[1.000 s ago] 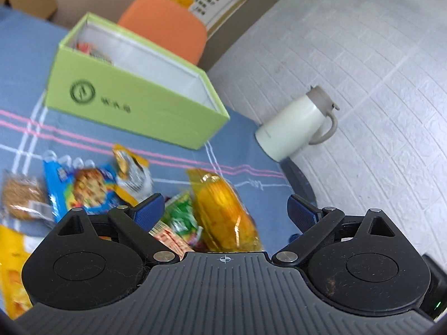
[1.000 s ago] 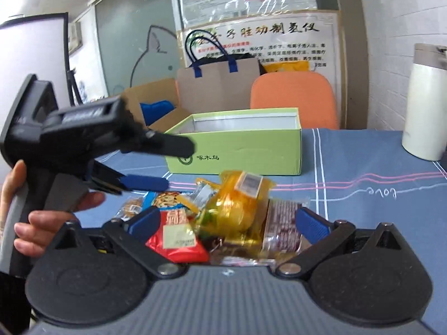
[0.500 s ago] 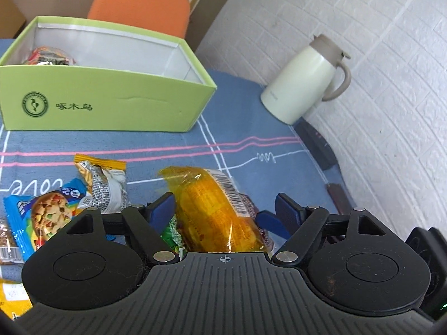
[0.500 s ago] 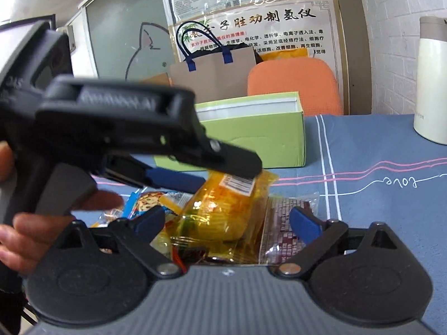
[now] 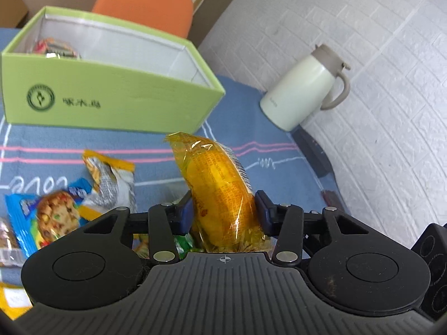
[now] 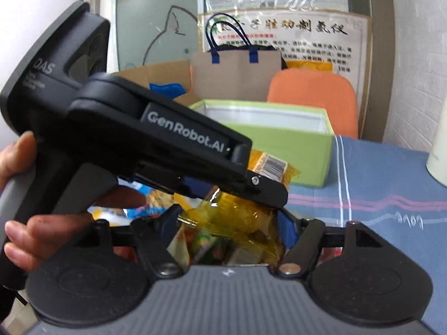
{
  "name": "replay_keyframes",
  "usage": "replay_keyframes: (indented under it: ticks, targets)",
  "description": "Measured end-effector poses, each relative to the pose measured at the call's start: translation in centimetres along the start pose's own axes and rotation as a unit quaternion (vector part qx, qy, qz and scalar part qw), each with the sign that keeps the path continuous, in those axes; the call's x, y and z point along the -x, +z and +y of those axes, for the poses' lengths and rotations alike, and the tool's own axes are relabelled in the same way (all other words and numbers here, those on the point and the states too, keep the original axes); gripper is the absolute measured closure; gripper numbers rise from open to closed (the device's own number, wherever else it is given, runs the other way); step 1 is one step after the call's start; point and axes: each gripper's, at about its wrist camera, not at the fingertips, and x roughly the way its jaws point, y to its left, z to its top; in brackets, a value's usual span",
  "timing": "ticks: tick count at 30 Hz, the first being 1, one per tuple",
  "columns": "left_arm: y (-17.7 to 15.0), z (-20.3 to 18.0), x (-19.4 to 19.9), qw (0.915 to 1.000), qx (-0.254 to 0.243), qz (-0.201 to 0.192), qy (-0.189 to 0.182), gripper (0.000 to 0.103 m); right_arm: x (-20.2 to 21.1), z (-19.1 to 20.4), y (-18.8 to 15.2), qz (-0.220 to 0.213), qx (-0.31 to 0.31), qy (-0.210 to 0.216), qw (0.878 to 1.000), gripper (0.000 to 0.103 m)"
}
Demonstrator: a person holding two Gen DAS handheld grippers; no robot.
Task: Organize snacks
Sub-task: 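Lower the yellow bun into the green box and open the left tool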
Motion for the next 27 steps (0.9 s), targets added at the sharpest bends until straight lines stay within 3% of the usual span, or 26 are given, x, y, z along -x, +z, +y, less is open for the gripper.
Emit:
replay_keyframes:
  ticks: [4,11,15,19,20,23,27]
  targets:
    - [3.0,0.7,1.2,0.9997,-0.003,-0.025,0.005,0.077,-2.1,0.5,3.0,-0.010,0.032,0.005,0.999,0.032]
    - [12.3,2.7,0.7,0.9954,-0.033,-0.075,0.051,0.077,-9.9,-1.0,10.8,-0.017,0.069,0.025,0.997,0.032]
    - [15.9,5.8,-2.0,0.9950,-0.021,-0.060,0.077,0.077,-15.6,-2.6,12.9,0.016,0.061,0.047,0.997,0.032]
    - [16.6,8.9,-4.9,0.9950,-0.002,-0.033,0.094,0.076,-20.0,-3.7,12.9,0.056,0.046,0.066,0.995,0.032]
    - [16.6,9.5,-5.3,0.9947,-0.004,-0.032,0.098,0.072,-20.5,-3.8,12.6,0.060,0.044,0.064,0.995,0.031]
    - [16.5,10.0,-5.0,0.9910,-0.016,-0.055,0.121,0.046,-20.4,-4.5,12.4,0.057,0.027,0.057,0.996,0.024]
    - [16.2,9.1,-1.9,0.9881,-0.028,-0.098,0.115,0.038,-16.5,-4.6,12.9,0.018,0.029,0.031,0.999,0.010]
